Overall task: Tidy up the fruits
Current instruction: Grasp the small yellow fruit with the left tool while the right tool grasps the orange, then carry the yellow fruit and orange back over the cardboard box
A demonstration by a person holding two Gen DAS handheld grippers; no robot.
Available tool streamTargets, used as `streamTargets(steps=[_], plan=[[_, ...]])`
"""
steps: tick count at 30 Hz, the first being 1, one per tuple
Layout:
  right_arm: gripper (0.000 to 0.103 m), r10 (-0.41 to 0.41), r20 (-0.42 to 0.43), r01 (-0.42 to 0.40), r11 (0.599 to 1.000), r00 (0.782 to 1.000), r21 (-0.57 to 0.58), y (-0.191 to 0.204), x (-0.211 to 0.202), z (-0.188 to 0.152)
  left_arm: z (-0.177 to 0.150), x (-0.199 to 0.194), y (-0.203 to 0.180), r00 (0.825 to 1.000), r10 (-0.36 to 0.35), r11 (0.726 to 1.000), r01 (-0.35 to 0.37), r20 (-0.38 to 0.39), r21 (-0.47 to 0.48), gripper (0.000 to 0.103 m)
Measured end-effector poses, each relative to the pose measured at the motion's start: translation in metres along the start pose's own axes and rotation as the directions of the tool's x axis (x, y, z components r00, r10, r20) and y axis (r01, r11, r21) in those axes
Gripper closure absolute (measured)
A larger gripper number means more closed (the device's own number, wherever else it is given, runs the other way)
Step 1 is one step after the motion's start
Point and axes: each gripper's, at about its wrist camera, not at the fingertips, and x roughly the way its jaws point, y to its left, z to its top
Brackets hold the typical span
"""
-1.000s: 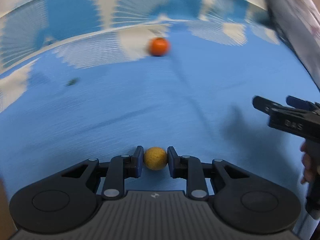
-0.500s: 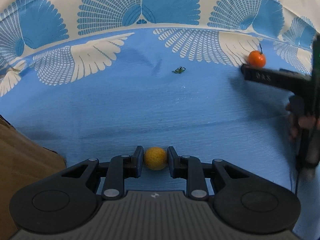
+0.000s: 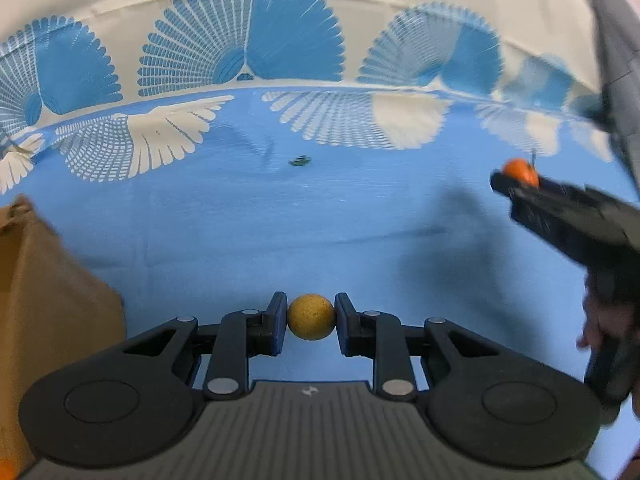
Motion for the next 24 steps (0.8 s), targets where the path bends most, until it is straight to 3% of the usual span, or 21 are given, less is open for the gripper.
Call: streamTargets(steps=[9, 18, 24], plan=[[0.064, 0.055, 0.035, -0.057, 0.996, 0.998, 0.063, 0.05, -0.167, -0.006, -0.038, -0.126, 0.017, 0.996, -0.058, 0.998, 0.057, 0.066, 0.012, 0.075], [0.064, 0.187, 0.012, -0.188, 0.979, 0.982, 0.074, 0.14, -0.293, -0.029, -0.098, -0.232, 0.082, 0.996, 0.016, 0.999, -0.012, 0.085, -0.047, 0.075], [0.064, 0.259, 0.001, -0.259, 0.965, 0.966, 0.038, 0.2, -0.352, -0.047, -0.138, -0.289, 0.134, 0.993, 0.06, 0.994, -0.05, 0.104, -0.099, 0.075]])
